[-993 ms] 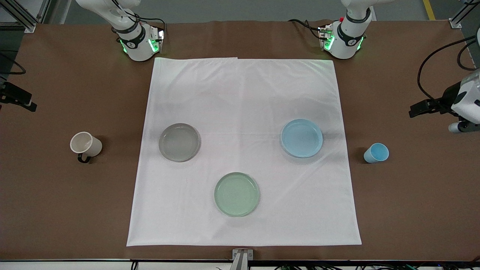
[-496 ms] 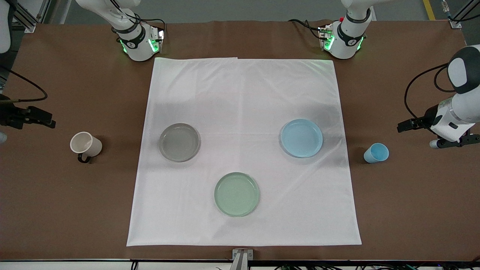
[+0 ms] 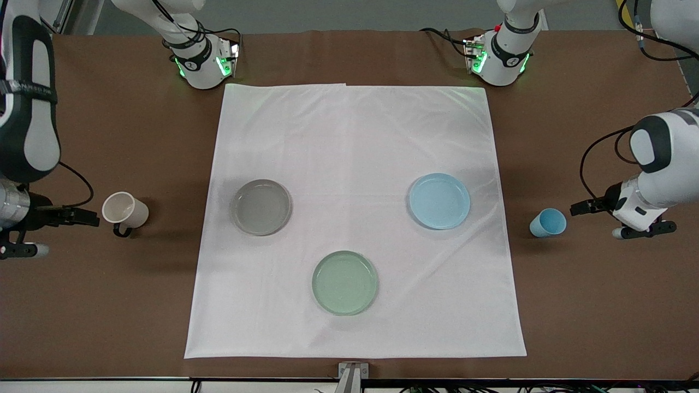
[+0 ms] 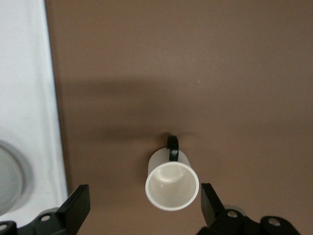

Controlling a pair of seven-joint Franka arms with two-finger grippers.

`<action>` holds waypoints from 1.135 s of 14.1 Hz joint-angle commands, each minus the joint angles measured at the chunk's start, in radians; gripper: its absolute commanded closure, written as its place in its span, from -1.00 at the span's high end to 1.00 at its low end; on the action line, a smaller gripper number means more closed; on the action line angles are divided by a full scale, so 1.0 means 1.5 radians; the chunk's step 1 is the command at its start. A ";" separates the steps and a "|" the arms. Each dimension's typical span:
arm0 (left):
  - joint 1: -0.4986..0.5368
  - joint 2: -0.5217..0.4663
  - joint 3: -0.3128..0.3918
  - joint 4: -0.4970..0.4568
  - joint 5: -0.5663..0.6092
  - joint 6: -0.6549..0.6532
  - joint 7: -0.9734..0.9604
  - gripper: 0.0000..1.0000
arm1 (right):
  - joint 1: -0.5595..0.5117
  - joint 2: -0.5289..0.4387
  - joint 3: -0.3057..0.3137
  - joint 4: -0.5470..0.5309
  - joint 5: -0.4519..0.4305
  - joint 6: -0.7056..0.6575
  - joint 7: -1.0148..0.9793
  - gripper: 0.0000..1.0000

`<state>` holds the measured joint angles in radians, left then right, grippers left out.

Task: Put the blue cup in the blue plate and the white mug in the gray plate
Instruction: 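Grasp the white mug with the right gripper while the left gripper grasps the cup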

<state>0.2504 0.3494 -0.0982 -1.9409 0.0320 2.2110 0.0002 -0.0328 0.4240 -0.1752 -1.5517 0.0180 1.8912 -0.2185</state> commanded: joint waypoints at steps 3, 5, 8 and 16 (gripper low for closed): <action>-0.004 0.063 -0.019 0.011 -0.003 0.052 0.009 0.48 | -0.029 0.045 0.007 -0.110 0.003 0.176 -0.048 1.00; -0.003 0.077 -0.019 0.011 -0.003 0.053 0.010 0.12 | -0.037 0.074 0.008 -0.126 0.005 0.227 -0.049 1.00; -0.005 0.080 -0.021 0.012 -0.003 0.053 0.010 -0.83 | -0.046 0.097 0.009 -0.133 0.030 0.244 -0.066 0.95; -0.003 -0.003 -0.139 0.014 -0.009 -0.019 -0.062 -1.00 | -0.050 0.097 0.008 -0.158 0.053 0.235 -0.102 0.27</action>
<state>0.2459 0.4132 -0.2527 -1.9083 0.0319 2.2327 -0.0422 -0.0906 0.5882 -0.1759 -1.7661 0.0795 2.2456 -0.3454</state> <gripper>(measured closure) 0.969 0.313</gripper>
